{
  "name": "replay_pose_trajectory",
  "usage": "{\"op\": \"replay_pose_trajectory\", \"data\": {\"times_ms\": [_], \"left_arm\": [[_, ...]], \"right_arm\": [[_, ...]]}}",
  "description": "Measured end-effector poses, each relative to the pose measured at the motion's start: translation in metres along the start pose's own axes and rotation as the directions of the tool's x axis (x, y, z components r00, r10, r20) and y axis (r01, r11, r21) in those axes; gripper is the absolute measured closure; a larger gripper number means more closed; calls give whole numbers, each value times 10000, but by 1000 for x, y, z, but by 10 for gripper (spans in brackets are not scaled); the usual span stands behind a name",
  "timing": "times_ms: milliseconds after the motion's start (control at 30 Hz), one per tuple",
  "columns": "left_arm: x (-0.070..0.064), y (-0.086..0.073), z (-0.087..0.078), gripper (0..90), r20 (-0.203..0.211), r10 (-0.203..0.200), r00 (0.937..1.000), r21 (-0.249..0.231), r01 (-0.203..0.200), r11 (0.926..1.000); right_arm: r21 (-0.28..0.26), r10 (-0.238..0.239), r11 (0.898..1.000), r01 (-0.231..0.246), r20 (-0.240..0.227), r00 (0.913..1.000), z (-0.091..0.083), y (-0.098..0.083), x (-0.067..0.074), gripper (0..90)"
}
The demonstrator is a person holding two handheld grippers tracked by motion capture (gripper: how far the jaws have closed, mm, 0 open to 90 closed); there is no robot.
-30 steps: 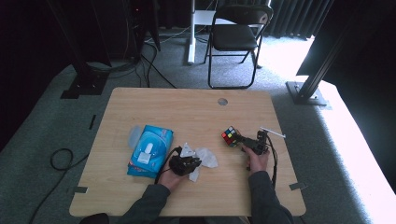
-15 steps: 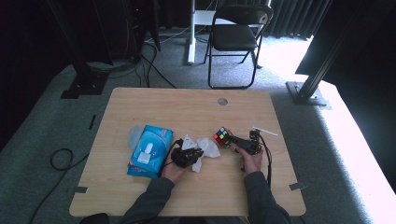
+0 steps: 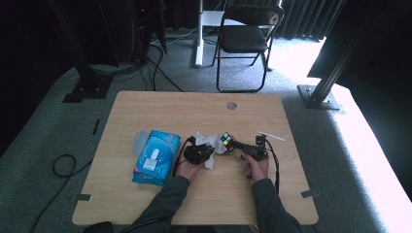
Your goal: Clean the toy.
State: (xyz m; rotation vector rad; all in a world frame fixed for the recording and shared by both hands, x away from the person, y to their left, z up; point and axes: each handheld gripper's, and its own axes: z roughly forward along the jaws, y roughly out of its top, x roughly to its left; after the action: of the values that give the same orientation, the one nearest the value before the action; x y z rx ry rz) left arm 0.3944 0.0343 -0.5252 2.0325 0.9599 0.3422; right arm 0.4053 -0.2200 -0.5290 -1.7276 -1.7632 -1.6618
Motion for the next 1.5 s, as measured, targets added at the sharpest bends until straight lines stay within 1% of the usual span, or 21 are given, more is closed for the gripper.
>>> {"op": "replay_pose_trajectory", "data": {"times_ms": [100, 167, 233, 300, 367, 433, 500, 567, 633, 700, 800, 833, 867, 967, 1067, 1167, 1233, 1267, 1333, 1400, 1500], "left_arm": [[-4, 1, 3, 818, 63, 52, 10000, -1, -52, 10000], [-8, 3, 6, 819, 35, 193, 9998, 68, -194, 9998], [-9, 2, 7, 819, 169, 177, 9997, 26, -177, 9998], [-11, 2, 8, 819, 245, 264, 9994, 31, -265, 9996], [-15, 1, 8, 820, 378, 418, 9984, 74, -421, 9991], [-20, 0, 9, 820, 492, 665, 9966, 91, -670, 9977], [-26, -1, 9, 820, 590, 953, 9937, 127, -962, 9953], [-31, -2, 9, 820, 782, 1108, 9908, 98, -1119, 9937], [-36, -3, 9, 820, 959, 1384, 9857, 89, -1399, 9901], [-43, -3, 9, 820, 1112, 1719, 9788, 74, -1738, 9848], [-49, -4, 8, 820, 1347, 1962, 9713, -41, -1974, 9803], [-50, -4, 8, 819, 1386, 2031, 9693, -39, -2046, 9788], [-50, -4, 9, 819, 1386, 2055, 9688, -17, -2073, 9783], [-47, -4, 9, 820, 1275, 1990, 9717, 94, -2019, 9794], [-40, -4, 10, 820, 1021, 1820, 9780, 220, -1851, 9825], [-31, -3, 9, 820, 761, 1496, 9858, 272, -1521, 9880], [-27, -1, 7, 820, 564, 1388, 9887, 302, -1407, 9896], [-24, -1, 7, 820, 411, 1180, 9922, 274, -1192, 9925], [-19, 0, 6, 820, 234, 926, 9954, 276, -932, 9953], [-15, 0, 6, 820, 20, 658, 9978, 284, -659, 9974], [-8, 0, 6, 820, -249, 246, 9994, 245, -240, 9994]], "right_arm": [[185, -151, 9997, 151, 26, 9999, 3, -2, 1, 338], [252, -169, 9995, 169, 6, 9999, 5, -3, 2, 338], [220, -139, 9997, 139, 13, 9999, 5, -2, 2, 338], [213, -182, 9996, 182, 14, 9998, 4, -2, 2, 339], [208, -214, 9996, 213, 47, 9998, 4, -2, 2, 339], [200, -192, 9996, 190, 64, 9998, 4, -2, 2, 339], [190, -193, 9996, 191, 79, 9998, 4, -2, 2, 339], [185, -219, 9996, 217, 103, 9997, 4, -2, 2, 339], [171, -220, 9996, 218, 111, 9997, 4, -2, 2, 339], [181, -225, 9996, 224, 105, 9997, 4, -3, 3, 339], [186, -227, 9996, 225, 104, 9997, 5, -3, 3, 339], [209, -242, 9995, 239, 114, 9996, 5, -3, 3, 339], [220, -246, 9995, 243, 110, 9996, 5, -3, 3, 339], [238, -239, 9994, 237, 80, 9997, 5, -3, 3, 339], [258, -278, 9993, 277, 48, 9996, 6, -3, 4, 339], [322, -314, 9990, 314, -11, 9995, 6, -3, 5, 339], [328, -342, 9989, 344, -61, 9994, 7, -3, 7, 339], [332, -360, 9988, 361, -62, 9993, 7, -3, 7, 339], [362, -394, 9986, 397, -84, 9992, 7, -3, 8, 339], [403, -421, 9983, 424, -67, 9991, 7, -3, 8, 339], [457, -412, 9981, 414, -62, 9991, 7, -3, 8, 339]]}}
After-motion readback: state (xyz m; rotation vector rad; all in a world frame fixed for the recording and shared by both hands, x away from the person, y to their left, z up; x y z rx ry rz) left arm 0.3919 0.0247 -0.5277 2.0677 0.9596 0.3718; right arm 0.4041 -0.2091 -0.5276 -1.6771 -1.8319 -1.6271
